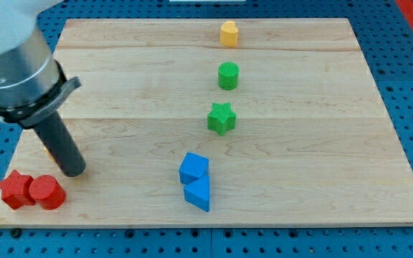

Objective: Push the yellow hexagon towards the top left

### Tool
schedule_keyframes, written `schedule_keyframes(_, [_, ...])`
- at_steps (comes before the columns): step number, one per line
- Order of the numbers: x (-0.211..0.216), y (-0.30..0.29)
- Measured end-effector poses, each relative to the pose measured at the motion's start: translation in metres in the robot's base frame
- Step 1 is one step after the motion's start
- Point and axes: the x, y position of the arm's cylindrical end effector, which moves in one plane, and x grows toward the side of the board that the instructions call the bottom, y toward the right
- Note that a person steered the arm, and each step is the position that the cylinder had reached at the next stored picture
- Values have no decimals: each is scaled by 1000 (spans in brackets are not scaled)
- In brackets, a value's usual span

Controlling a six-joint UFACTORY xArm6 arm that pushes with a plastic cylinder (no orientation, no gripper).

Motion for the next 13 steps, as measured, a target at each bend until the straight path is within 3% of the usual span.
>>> schedule_keyframes(4, [-54,-69])
schedule_keyframes(7, [-87,37])
schedule_keyframes(13, [-180,10])
